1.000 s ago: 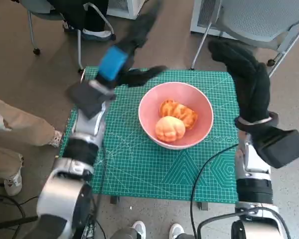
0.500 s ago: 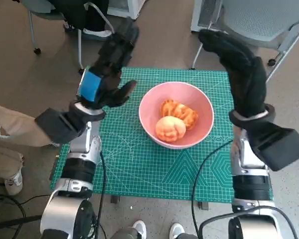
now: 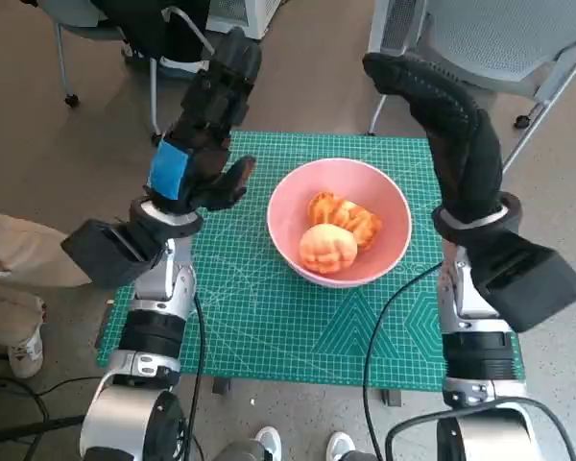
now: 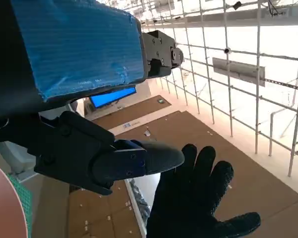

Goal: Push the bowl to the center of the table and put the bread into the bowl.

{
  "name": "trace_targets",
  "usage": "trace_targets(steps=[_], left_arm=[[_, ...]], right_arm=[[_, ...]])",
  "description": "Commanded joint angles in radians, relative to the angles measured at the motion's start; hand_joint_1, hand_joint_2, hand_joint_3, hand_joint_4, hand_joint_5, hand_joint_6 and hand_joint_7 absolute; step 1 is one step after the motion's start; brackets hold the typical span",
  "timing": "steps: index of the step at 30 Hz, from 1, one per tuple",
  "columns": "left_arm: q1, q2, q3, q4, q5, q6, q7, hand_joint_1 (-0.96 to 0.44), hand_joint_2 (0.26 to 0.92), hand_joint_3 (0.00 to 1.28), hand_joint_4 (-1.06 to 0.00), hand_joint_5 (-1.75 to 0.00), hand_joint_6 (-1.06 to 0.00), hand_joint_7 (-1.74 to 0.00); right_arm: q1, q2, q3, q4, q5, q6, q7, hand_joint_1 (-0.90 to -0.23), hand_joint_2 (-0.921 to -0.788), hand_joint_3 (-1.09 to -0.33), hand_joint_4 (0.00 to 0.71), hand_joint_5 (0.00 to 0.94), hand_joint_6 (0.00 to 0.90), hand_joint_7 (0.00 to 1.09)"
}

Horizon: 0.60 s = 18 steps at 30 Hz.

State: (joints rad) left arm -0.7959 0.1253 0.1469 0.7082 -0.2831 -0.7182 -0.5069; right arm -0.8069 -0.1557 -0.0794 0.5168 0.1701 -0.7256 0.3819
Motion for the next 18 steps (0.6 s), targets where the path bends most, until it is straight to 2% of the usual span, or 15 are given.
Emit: trace_targets(steps=[1,14,18], left_arm=[[-0.002,-0.007,0.004,0.014,0.007,-0.013,0.006,-0.77,0.921,0.52,0.00,0.00,-0.08,0.00],[-0.010,-0.012,0.000,0.013,-0.004,-0.002,-0.014,-0.78,0.921,0.52,0.00,0.00,-0.08,0.00],[-0.017,-0.013,0.004,0.012,-0.021,0.003,-0.035,-0.75,0.921,0.46,0.00,0.00,-0.08,0.00]], right_arm=[[0.002,-0.010,0.001,0.017,-0.014,0.002,-0.001,-0.719,-0.921,-0.823,0.195,0.009,0.045,0.45],[0.011,-0.010,-0.001,0.001,-0.028,0.012,-0.016,-0.725,-0.921,-0.825,0.196,0.007,0.049,0.44],[0.009,-0.009,0.000,0.007,-0.028,0.008,-0.017,-0.722,-0.921,-0.824,0.196,0.006,0.050,0.44]])
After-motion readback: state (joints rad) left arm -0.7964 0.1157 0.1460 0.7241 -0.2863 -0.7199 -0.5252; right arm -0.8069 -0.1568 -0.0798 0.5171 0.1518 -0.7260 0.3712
